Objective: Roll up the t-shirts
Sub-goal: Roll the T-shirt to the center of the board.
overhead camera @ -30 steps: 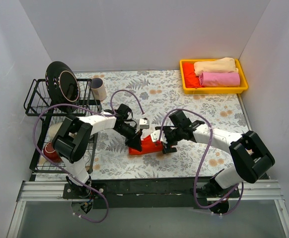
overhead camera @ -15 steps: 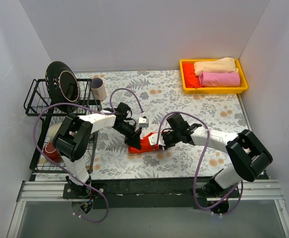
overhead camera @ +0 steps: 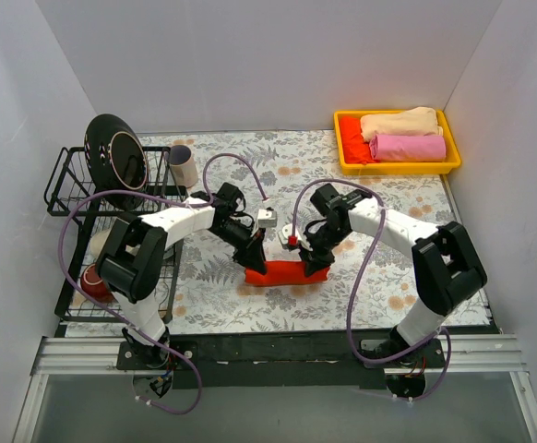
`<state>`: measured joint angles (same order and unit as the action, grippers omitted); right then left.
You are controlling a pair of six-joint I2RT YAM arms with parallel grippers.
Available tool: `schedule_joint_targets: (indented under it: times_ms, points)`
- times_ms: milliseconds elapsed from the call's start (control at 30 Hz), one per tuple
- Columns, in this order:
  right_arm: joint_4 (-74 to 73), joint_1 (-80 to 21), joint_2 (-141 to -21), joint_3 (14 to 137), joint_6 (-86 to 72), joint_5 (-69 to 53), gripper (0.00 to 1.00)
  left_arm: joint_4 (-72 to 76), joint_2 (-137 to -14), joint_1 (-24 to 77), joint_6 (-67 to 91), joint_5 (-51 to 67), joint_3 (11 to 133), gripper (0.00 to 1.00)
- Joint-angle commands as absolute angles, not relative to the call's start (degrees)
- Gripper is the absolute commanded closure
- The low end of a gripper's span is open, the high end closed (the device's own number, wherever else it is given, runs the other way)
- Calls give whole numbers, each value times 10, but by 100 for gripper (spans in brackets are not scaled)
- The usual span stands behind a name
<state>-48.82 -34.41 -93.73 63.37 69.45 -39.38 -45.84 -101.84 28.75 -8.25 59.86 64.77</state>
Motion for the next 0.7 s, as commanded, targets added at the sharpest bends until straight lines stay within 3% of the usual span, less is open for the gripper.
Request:
schedule_joint_targets:
  times_ms: [0, 333, 633, 667]
  points:
    - [-721, -318, -1001, 661, 718, -373, 80, -533, -999, 273, -91, 573, 639, 100]
    - [-749, -305, -1107, 749, 678, -392, 80, -577, -1035, 272, -152, 520, 667, 100]
    - [-748, -272, -1169, 787, 650, -437, 80, -543, -1057, 270, -119, 512, 698, 100]
    - [-748, -266, -1179, 790, 647, -448, 80, -535, -1066, 269, -101, 510, 702, 96]
